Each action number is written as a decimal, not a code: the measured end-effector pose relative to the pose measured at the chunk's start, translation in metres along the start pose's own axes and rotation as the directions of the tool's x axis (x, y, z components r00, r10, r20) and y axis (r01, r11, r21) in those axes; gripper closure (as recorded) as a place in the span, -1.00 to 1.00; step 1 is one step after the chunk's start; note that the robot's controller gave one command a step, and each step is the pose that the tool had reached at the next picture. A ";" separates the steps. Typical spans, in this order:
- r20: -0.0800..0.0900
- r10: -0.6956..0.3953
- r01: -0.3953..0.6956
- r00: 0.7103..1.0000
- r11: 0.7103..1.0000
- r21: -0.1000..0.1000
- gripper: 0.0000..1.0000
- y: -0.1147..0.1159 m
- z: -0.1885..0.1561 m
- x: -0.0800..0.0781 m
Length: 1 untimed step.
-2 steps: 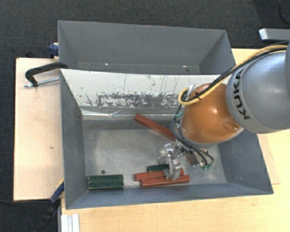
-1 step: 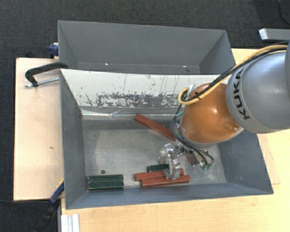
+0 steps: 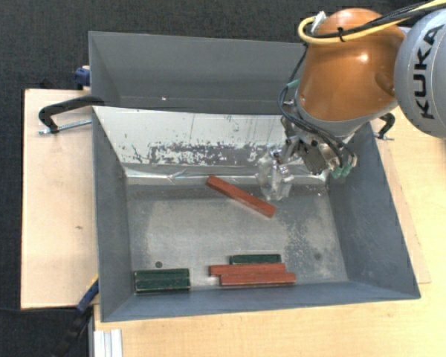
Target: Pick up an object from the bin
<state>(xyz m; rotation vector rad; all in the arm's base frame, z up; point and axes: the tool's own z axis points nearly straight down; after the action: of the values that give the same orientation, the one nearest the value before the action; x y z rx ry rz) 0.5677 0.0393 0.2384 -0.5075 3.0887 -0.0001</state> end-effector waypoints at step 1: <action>-0.005 0.000 0.000 1.000 1.000 -0.002 -1.00 0.000 0.002 0.001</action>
Offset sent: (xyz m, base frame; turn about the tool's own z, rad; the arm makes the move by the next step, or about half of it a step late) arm 0.0000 0.0000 0.0000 0.0000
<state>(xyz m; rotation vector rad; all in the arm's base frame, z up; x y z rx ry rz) 0.5663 0.0392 0.2361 -0.5077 3.0944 0.0022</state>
